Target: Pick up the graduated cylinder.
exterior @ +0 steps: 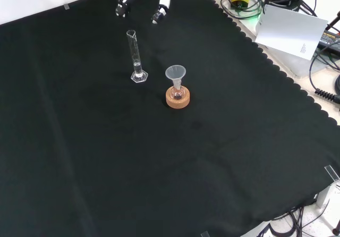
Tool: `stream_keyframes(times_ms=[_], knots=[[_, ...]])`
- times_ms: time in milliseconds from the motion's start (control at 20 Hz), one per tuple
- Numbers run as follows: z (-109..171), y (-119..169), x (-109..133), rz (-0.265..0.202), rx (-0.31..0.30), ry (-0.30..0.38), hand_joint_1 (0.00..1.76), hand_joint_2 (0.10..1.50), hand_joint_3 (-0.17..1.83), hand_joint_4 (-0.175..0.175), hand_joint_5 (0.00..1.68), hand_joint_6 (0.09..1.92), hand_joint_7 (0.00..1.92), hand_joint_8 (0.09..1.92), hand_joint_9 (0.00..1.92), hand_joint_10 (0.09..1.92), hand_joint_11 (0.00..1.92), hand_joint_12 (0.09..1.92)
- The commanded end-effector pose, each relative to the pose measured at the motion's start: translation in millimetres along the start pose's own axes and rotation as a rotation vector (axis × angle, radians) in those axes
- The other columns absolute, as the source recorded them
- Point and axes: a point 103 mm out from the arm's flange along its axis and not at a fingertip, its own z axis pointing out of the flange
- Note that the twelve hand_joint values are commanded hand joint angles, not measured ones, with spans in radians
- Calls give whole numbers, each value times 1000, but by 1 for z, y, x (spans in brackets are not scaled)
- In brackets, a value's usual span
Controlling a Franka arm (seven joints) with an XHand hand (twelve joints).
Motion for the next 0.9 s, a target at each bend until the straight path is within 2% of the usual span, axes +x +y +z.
stream_keyframes(times_ms=[50,250,500,700,900], knots=[[34,16,-3,-20,34,81,967,585,621,-54,467,87,312,693,553,620,336,1333],[46,23,-7,-21,49,111,1016,571,646,-52,492,87,346,687,604,600,369,1323],[55,26,-9,-18,64,106,1026,569,655,-49,501,87,342,681,591,587,373,1318],[60,26,-10,-47,62,118,1028,567,662,-46,516,87,343,679,586,583,374,1316],[66,25,-15,-66,62,158,1037,553,679,-43,535,87,365,679,600,581,376,1312]])
